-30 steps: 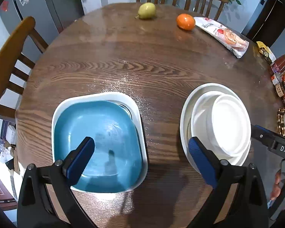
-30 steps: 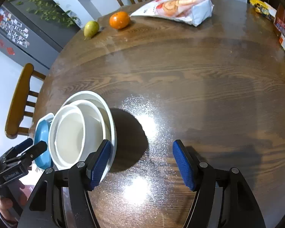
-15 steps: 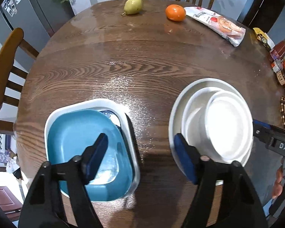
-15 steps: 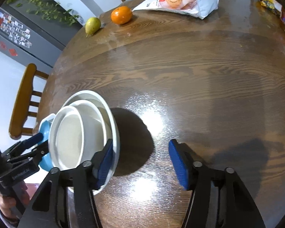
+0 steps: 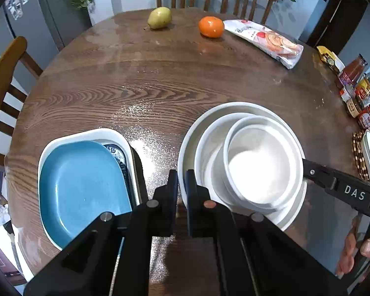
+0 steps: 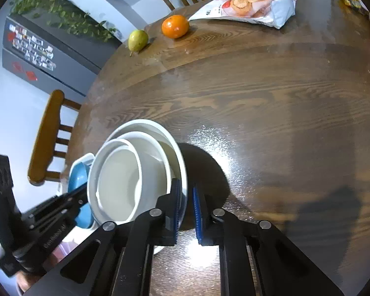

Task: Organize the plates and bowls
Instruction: 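Close both grippers on the rim of the stacked white bowls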

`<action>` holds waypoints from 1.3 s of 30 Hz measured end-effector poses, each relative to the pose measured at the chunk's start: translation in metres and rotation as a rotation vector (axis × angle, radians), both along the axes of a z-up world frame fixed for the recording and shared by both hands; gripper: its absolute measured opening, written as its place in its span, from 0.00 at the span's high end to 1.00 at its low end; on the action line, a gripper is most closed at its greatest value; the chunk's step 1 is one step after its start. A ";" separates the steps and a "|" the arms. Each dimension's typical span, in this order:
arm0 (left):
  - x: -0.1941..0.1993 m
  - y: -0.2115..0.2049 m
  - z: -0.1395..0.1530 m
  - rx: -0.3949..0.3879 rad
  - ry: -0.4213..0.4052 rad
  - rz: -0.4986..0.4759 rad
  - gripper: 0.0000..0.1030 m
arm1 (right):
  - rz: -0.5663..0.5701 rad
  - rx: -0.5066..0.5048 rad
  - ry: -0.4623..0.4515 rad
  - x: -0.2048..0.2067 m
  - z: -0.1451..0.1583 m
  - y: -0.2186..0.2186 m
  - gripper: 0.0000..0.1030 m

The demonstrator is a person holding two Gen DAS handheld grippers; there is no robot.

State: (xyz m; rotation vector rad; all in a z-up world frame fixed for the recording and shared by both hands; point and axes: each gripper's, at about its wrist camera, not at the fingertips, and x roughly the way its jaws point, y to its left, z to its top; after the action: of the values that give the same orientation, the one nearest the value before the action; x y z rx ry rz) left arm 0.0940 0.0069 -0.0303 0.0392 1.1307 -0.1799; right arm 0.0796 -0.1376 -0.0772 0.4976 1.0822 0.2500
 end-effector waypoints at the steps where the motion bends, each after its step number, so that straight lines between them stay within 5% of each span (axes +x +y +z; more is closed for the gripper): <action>1: -0.001 0.000 0.000 -0.002 -0.010 0.006 0.99 | -0.003 -0.003 -0.002 -0.001 0.000 0.001 0.89; 6: -0.004 0.003 0.001 -0.047 -0.031 0.046 0.99 | -0.006 -0.093 -0.028 -0.005 0.006 0.012 0.90; 39: -0.045 0.065 0.053 -0.034 -0.193 0.168 1.00 | 0.070 -0.116 -0.165 -0.028 0.065 0.078 0.90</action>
State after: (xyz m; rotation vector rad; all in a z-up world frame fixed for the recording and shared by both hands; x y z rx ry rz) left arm 0.0491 0.0715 0.0230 -0.0671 0.9331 -0.0439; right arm 0.0514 -0.0599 -0.0118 0.3297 0.9482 0.2829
